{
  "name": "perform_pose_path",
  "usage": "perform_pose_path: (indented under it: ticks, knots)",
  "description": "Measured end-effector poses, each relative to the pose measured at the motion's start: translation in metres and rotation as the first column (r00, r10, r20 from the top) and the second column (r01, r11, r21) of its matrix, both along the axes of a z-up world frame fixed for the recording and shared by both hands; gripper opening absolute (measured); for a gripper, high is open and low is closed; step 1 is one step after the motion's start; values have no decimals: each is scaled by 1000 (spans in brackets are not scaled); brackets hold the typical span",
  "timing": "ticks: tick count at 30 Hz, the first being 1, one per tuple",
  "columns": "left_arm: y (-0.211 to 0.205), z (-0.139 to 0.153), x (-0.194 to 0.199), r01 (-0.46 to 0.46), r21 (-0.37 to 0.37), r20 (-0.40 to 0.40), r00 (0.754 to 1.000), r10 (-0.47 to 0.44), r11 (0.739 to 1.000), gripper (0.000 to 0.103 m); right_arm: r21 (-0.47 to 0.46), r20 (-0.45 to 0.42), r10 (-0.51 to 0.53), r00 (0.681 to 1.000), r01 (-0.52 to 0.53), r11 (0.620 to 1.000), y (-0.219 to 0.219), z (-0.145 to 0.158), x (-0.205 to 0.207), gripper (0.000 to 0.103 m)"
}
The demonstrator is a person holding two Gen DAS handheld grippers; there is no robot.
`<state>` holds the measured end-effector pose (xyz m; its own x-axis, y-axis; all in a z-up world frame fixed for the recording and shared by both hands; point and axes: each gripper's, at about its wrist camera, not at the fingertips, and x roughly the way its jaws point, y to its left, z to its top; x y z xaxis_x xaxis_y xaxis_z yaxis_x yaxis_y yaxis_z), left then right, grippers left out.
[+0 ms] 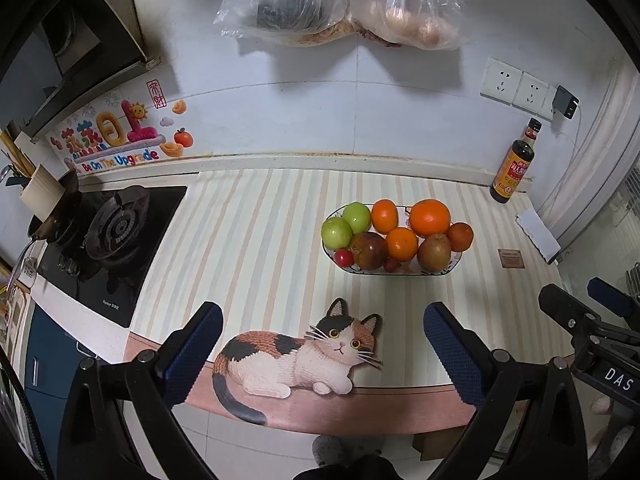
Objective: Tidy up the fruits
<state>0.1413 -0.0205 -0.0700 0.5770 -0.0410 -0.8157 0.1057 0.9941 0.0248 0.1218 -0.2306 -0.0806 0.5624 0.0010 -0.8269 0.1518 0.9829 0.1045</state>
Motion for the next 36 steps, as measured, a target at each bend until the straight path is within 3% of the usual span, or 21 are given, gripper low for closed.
perform_pose_path:
  ticks: [36]
  knots:
    - [-9,5,-15,5,0,23,1000,-5,1000,103,-17,25,30,999,-30,999,-2,10,-16,97]
